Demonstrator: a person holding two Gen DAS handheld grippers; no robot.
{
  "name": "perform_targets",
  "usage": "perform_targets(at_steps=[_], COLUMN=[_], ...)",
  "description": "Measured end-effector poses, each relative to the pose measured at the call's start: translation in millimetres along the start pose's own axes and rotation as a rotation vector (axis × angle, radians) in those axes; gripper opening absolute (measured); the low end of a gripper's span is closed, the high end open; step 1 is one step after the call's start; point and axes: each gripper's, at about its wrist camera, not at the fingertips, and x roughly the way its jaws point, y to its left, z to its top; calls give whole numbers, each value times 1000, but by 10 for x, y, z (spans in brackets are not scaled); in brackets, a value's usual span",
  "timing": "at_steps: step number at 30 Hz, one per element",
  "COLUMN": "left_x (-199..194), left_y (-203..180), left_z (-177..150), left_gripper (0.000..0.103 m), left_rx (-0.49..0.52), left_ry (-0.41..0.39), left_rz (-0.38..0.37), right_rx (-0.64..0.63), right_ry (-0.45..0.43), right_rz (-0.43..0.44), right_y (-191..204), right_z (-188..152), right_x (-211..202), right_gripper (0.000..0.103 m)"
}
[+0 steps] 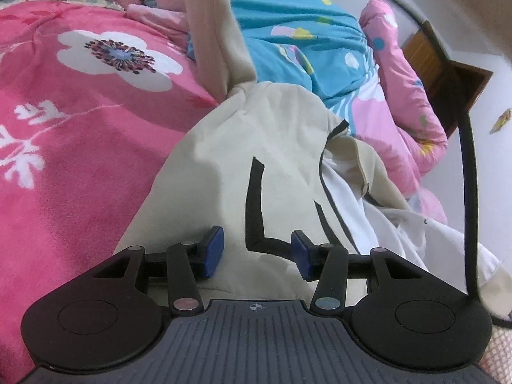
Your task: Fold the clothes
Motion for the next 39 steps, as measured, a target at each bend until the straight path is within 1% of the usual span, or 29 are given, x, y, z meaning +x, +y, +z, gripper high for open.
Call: perform_targets(at_steps=[5, 11, 13, 15, 17, 18, 20, 21, 22, 24, 26, 28, 30, 31, 37, 39], left_x=[-1, -2, -2, 0, 3, 5, 8, 10, 11, 13, 12, 13, 11, 11, 15, 17], left_y=[-3, -5, -8, -14, -24, -32, -50, -58, -62, -67, -60, -58, -57, -55, -54, -56], left_z=[-2, -4, -5, -11, -20, -26, -44, -51, -55, -63, -57, -51, -50, -51, -47, -46], left_gripper=[47, 47, 47, 47, 47, 47, 47, 47, 47, 47, 47, 47, 47, 47, 47, 47], left_rx=[3, 7, 8, 12, 20, 26, 43, 52, 58, 64, 62, 62, 63, 64, 66, 70], left_ry=[1, 1, 1, 0, -2, -4, -7, -9, -10, -12, -11, -10, -10, -10, -8, -8], left_rz=[4, 9, 11, 14, 19, 23, 32, 36, 38, 40, 38, 38, 38, 37, 37, 39], right_rx=[3, -23, -15, -26, -28, -27, -24, -23, -22, -41, -97, -100, -90, -74, 67, 102], right_ry=[-12, 31, 13, -24, -61, -38, 60, 109, 158, 264, 279, 249, 211, 190, 56, 11], right_rz=[5, -13, -53, -98, -122, -112, -68, -46, -25, 60, 81, 70, 54, 31, -170, -253], right_y=[218, 363, 380, 428, 517, 573, 697, 760, 822, 967, 1042, 903, 718, 558, -659, -1024], right_z=[19, -167, -222, -268, -328, -382, -518, -585, -653, -779, -805, -702, -573, -510, -146, -112], right_x=[222, 530, 578, 607, 663, 745, 973, 1087, 1201, 1362, 1343, 1160, 943, 767, -545, -1108], right_gripper=[11, 10, 10, 10, 10, 10, 13, 17, 25, 31, 36, 43, 43, 43, 44, 45])
